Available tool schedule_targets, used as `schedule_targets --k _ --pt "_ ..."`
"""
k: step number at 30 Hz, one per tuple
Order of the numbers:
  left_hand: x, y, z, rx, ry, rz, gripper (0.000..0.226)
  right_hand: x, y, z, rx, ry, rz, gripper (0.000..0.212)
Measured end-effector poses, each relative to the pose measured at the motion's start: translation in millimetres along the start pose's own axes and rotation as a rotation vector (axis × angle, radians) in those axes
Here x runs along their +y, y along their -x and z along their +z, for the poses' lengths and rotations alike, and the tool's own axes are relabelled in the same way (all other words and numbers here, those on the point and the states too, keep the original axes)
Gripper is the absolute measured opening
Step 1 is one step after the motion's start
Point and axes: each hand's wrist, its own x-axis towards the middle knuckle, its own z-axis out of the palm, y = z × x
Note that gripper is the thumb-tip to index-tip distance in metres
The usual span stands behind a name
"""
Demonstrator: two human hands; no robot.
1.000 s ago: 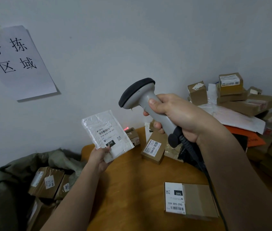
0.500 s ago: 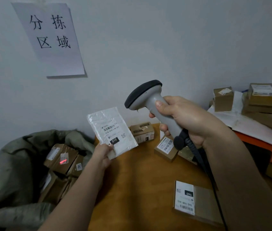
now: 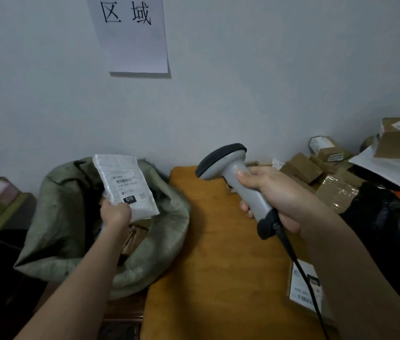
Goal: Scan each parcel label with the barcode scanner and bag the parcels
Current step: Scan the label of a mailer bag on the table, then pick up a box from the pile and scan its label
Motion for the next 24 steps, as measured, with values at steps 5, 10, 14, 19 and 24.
schedule_targets --k 5,10,14,19,24 --pt "-9.4 -22.7 -5.1 0.004 -0.421 -0.146 0.09 16.5 -5.9 -9.3 0.019 -0.018 0.063 0.029" --pt "-17.2 16.1 30.5 0.081 -0.672 0.024 0.08 27.4 -2.5 -40.7 0.074 -0.028 0.07 0.026" --pt "-25.1 66.7 72.5 -0.121 -0.805 0.399 0.069 35.2 4.5 -84.0 0.171 -0.004 0.064 0.03" --pt "-35.9 163.8 143.7 -0.813 -0.889 0.646 0.061 45.6 20.4 -151.7 0.238 0.01 0.059 0.029" --pt "-88.9 257.8 209.2 -1.35 -1.299 0.647 0.094 69.8 36.8 -220.2 0.187 0.021 0.105 0.027"
